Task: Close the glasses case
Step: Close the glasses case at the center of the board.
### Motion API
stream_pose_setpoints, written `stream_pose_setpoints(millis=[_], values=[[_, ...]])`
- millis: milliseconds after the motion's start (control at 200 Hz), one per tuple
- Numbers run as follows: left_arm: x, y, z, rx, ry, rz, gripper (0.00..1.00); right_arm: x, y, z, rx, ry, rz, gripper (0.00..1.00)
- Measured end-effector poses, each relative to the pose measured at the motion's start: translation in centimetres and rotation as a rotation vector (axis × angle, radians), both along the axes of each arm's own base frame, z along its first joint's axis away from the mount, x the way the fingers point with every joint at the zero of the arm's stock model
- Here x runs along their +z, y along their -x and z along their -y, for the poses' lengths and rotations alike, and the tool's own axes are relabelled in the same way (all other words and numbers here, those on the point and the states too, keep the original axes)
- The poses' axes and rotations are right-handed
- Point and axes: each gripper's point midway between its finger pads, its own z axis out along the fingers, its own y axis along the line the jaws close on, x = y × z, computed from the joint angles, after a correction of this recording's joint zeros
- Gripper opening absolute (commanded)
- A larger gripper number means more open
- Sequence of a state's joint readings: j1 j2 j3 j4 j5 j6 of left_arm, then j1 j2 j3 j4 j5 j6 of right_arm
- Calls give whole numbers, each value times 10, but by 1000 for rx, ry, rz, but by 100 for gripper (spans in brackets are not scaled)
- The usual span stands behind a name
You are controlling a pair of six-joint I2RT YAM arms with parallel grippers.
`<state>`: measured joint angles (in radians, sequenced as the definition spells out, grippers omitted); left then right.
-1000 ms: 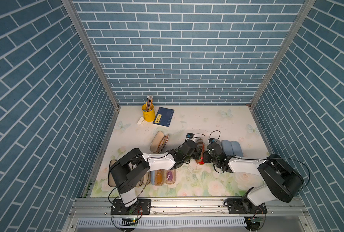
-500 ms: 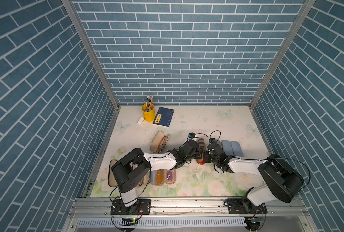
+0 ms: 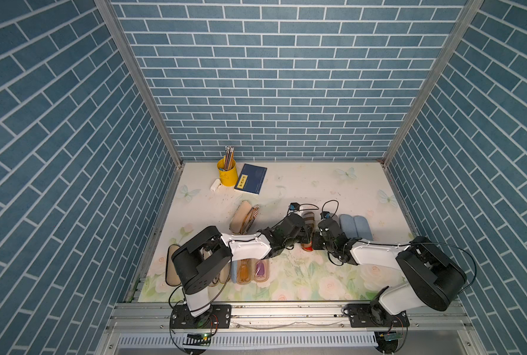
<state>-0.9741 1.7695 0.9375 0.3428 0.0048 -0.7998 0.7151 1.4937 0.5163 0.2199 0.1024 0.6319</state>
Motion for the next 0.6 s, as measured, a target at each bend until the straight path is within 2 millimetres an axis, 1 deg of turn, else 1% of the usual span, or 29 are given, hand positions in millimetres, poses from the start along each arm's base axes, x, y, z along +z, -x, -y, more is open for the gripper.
stream_pose_setpoints(millis=[180,390,530,600], values=[[0,0,1,-1,2,1,25,1,1,1,3,-5,-3,13],[2,0,3,-5,9,4,24,7,2,2,10,-46,-10,14],[1,1,4,-10,9,1,24,14,-2,2,18,-93,2,16],[-3,1,4,-10,-1,-5,25,19,-4,3,16,-115,13,16]])
